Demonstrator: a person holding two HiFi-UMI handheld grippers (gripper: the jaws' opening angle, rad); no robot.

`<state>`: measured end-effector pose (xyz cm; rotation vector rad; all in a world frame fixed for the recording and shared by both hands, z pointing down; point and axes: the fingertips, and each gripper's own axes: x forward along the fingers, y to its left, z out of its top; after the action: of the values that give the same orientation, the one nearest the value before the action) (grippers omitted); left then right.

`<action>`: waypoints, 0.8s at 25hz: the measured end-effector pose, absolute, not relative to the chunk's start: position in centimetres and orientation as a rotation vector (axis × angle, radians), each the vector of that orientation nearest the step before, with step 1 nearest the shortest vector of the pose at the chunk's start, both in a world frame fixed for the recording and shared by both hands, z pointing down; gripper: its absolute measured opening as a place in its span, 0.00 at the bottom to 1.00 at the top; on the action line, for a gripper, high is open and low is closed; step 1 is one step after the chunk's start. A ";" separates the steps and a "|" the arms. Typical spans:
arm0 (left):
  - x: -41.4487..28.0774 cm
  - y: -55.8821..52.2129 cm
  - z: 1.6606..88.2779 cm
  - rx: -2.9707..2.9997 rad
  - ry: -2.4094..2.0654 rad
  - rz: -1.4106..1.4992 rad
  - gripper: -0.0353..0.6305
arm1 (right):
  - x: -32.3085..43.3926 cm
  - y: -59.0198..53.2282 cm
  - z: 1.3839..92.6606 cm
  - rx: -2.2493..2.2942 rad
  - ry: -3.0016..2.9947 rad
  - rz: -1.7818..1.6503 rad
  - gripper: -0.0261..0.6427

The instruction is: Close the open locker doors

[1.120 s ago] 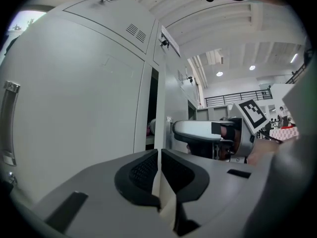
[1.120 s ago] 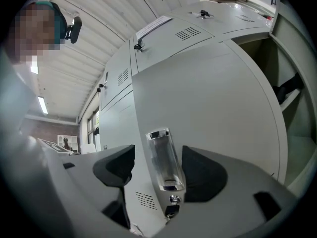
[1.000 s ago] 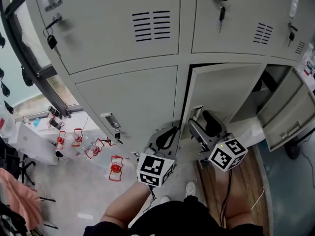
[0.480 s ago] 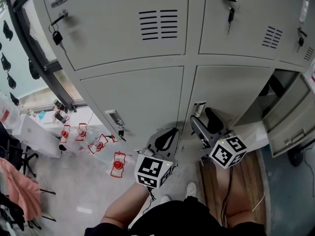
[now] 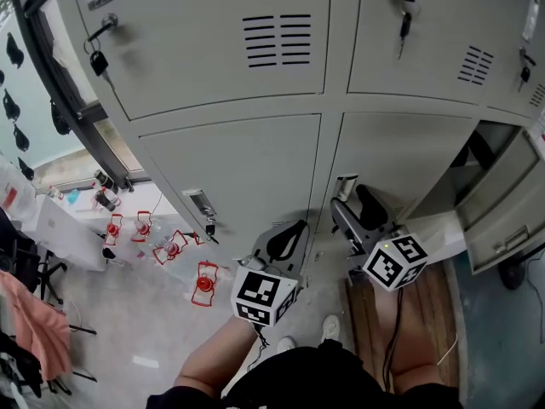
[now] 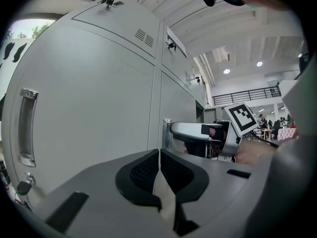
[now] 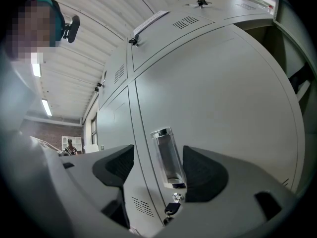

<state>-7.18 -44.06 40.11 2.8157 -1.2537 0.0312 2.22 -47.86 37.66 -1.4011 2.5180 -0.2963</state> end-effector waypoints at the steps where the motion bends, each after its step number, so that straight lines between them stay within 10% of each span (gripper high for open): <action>1: -7.2 -44.0 40.1 2.817 -1.253 0.031 0.09 | 2.2 -47.8 37.7 -1.402 2.518 -0.294 0.49; 20: -4.9 -41.6 38.9 2.908 -1.073 -0.009 0.09 | 5.5 -44.3 37.5 -1.562 2.412 -0.240 0.54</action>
<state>-4.94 -41.56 38.90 2.9080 -1.0729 -0.0094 5.49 -44.31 37.54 -1.5622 2.4122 -0.2400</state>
